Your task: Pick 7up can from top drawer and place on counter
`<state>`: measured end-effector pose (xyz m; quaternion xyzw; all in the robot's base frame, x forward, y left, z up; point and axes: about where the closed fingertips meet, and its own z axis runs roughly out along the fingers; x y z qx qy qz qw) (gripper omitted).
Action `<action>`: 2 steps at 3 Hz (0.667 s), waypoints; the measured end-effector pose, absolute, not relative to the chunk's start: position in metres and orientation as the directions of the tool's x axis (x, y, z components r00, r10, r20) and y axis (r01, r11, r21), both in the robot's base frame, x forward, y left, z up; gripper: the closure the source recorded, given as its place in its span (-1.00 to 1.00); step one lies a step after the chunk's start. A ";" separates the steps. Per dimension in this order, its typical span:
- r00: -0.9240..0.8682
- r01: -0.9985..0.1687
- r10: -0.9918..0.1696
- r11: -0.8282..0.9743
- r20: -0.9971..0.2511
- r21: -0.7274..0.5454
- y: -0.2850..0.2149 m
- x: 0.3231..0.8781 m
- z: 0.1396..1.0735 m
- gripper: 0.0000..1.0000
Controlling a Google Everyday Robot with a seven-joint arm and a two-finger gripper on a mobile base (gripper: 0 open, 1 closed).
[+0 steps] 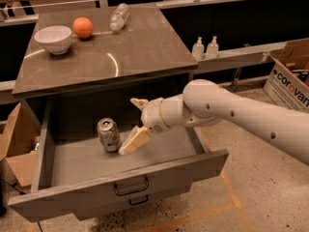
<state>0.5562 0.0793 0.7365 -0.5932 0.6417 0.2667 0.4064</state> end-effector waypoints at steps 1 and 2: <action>0.047 -0.980 -0.536 0.138 -0.843 -0.142 0.090 0.561 0.719 -1.00; 0.067 -0.985 -0.515 0.101 -0.855 -0.138 0.105 0.564 0.701 -1.00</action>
Offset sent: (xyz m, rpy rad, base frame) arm 0.0135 0.0391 -0.0551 0.0588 -0.0018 0.1000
